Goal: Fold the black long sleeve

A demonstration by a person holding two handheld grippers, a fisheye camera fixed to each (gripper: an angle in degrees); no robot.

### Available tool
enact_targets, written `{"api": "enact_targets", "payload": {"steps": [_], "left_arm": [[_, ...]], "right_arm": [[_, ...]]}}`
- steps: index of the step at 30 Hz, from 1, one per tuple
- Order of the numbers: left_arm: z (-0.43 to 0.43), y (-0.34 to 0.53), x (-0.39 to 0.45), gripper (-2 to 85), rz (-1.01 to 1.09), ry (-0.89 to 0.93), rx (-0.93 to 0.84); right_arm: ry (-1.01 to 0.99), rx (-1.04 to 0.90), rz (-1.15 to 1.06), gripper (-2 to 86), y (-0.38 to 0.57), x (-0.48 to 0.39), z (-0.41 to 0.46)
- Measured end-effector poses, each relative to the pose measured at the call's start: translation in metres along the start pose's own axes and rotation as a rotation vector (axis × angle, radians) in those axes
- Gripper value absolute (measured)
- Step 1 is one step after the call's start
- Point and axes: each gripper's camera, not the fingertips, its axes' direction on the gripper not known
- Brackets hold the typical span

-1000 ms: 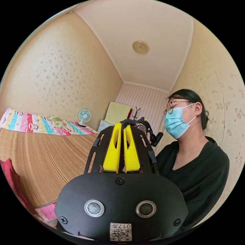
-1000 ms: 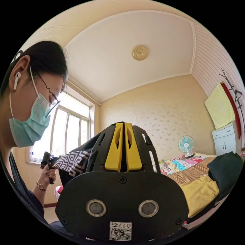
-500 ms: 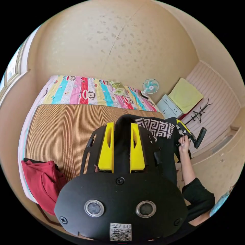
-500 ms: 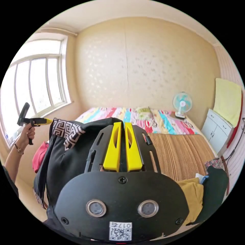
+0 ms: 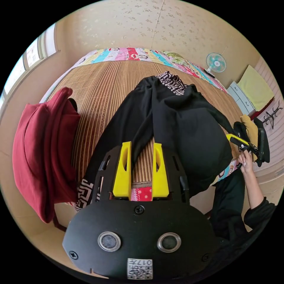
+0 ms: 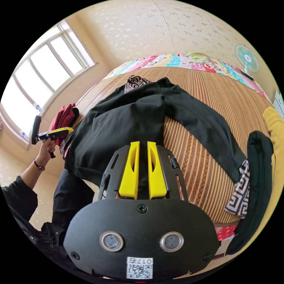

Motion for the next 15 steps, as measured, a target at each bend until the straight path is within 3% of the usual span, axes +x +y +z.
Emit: {"api": "enact_targets", "payload": {"steps": [4,8,11,15], "left_arm": [[-0.016,0.045,-0.031,11.1,-0.033,0.195,0.041],[0.003,0.076,-0.025,11.7,-0.008,0.227,-0.041],[-0.007,0.095,-0.025,8.8,0.007,0.125,0.010],[-0.020,0.117,-0.047,3.0,0.017,0.277,-0.042]], "right_arm": [[0.117,0.045,-0.006,7.4,0.044,-0.014,-0.006],[0.223,-0.046,-0.040,5.6,0.071,-0.021,0.004],[0.279,-0.094,-0.041,4.1,0.085,-0.028,-0.011],[0.315,-0.103,0.009,3.4,0.111,-0.031,-0.042]]}}
